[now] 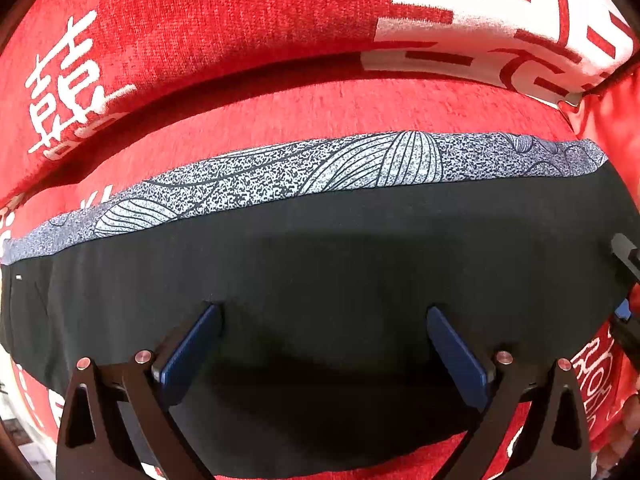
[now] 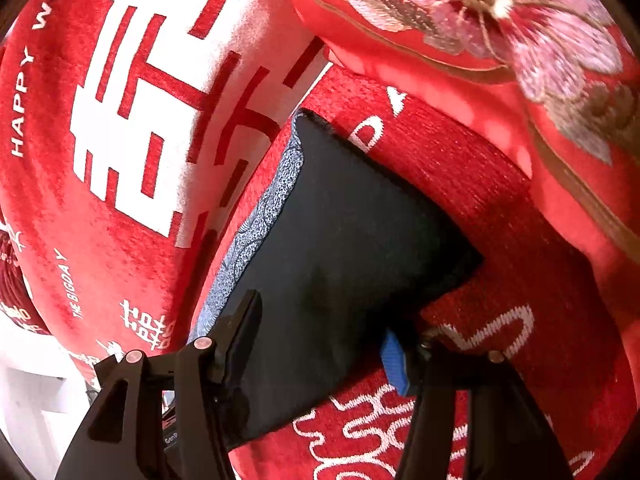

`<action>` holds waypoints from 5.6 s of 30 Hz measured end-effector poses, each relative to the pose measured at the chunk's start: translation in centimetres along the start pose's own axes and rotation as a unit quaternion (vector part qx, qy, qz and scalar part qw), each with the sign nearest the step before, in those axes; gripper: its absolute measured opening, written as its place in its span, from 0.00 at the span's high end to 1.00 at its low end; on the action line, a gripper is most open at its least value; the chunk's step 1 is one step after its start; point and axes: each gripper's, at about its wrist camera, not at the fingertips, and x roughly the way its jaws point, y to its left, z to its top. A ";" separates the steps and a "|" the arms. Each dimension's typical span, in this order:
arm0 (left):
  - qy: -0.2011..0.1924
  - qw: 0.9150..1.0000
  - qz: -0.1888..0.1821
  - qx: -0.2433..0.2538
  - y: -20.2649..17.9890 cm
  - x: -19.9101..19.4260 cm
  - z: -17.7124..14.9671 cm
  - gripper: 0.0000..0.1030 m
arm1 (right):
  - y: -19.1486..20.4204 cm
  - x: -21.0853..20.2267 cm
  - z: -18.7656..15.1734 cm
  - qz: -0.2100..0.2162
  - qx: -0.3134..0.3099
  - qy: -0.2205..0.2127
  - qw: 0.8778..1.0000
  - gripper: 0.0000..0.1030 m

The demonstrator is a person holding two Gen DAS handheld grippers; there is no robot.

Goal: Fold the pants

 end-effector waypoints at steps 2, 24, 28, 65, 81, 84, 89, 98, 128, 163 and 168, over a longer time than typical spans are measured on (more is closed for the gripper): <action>0.001 1.000 0.000 0.000 0.0 0.0 0.0 0.00 | 0.2 0.0 0.1 -0.007 -0.001 0.004 1.000 0.44; -0.034 0.997 -0.067 0.033 3.7 -3.0 -1.4 0.20 | 17.5 -3.1 -3.9 -0.070 -0.249 -0.036 0.965 0.87; -0.044 0.996 -0.075 0.009 11.0 -6.0 -3.0 0.20 | 22.6 -1.8 -8.1 -0.104 -0.332 -0.035 0.937 0.87; 0.028 0.984 -0.178 -0.009 20.4 -2.9 -1.0 0.49 | 15.3 13.7 -17.9 0.022 0.094 0.154 0.983 0.96; -0.018 0.997 -0.067 -0.038 24.0 -5.9 -4.2 0.19 | 20.9 13.2 -19.8 -0.061 -0.140 0.233 0.961 0.58; -0.044 0.997 -0.061 -0.019 23.4 -8.3 -3.3 0.19 | 23.4 9.3 -19.0 -0.059 -0.221 0.182 0.956 0.53; -0.059 0.995 -0.080 0.000 19.8 -8.8 -0.4 0.19 | 24.9 9.1 -14.8 -0.111 -0.257 0.118 0.953 0.69; 0.018 0.995 -0.074 -0.060 20.0 -1.5 -2.0 0.14 | 20.6 15.1 -13.9 -0.144 -0.208 0.150 0.956 0.70; 0.040 0.983 -0.008 -0.182 34.7 -5.3 -8.7 0.14 | 29.1 20.9 -28.5 -0.187 -0.384 0.241 0.871 0.53; -0.009 0.955 -0.052 -0.292 47.9 -5.2 -13.2 0.14 | 33.4 23.4 -34.3 -0.192 -0.436 0.258 0.841 0.56; -0.024 0.943 -0.089 -0.321 49.9 -5.0 -14.5 0.14 | 31.0 24.8 -35.2 -0.203 -0.425 0.281 0.836 0.57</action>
